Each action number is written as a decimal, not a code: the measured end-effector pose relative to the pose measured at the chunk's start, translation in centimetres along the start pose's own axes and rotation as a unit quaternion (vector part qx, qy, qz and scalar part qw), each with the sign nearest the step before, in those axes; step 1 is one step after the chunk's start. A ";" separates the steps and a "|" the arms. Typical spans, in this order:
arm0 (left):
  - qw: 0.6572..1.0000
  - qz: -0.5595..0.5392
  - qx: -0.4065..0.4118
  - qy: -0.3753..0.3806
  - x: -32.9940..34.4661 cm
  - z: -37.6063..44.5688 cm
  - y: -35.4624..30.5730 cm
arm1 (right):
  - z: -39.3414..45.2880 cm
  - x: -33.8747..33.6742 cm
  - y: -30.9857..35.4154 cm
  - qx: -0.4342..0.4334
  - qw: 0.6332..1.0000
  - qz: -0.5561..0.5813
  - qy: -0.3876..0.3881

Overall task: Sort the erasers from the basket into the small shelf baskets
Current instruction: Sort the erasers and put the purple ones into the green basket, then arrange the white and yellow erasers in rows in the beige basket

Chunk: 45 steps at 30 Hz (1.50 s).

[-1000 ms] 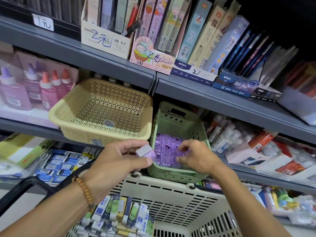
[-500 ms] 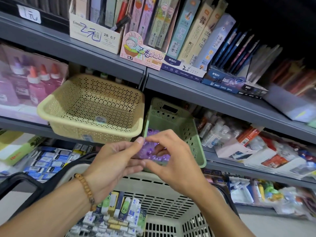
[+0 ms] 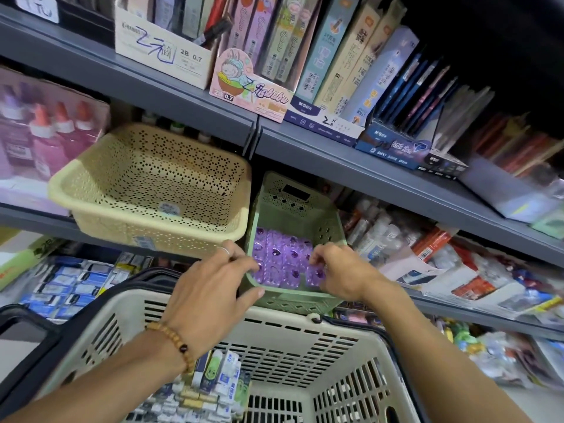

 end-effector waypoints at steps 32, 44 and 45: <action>0.996 -0.030 -0.053 -0.072 0.5 -0.3 -0.7 | -5.6 4.0 -1.6 0.149 0.822 0.376 -0.402; 0.937 0.279 -0.138 0.159 7.7 -9.9 8.8 | -7.4 18.8 8.3 0.149 0.868 0.472 0.042; 0.936 0.286 -0.137 0.154 8.6 -9.9 8.8 | -6.9 19.4 8.3 0.167 0.852 0.493 0.050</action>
Point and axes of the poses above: each hand's wrist, its own z-axis towards the middle knuckle, its own x-axis out of the palm, y = z × x, the point moved 2 cm from there along z, towards the middle knuckle, and after that the axes turned 9 degrees about -x, right-handed, at the moved point
